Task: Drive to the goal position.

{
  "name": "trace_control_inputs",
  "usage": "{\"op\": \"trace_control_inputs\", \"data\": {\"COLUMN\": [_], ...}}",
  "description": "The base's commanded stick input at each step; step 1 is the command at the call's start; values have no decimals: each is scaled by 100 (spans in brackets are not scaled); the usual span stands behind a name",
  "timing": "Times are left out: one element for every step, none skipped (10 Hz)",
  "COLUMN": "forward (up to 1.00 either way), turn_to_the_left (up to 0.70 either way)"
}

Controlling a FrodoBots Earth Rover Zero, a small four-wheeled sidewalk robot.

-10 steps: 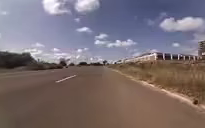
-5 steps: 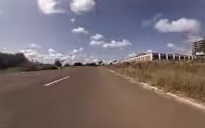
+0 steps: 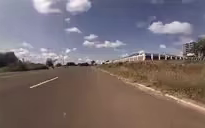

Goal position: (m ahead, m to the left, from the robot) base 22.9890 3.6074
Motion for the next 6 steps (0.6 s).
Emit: {"op": "trace_control_inputs", "data": {"forward": [100, 100, 100, 100, 100, 100], "turn_to_the_left": [3, 3, 3, 3, 18, 40]}}
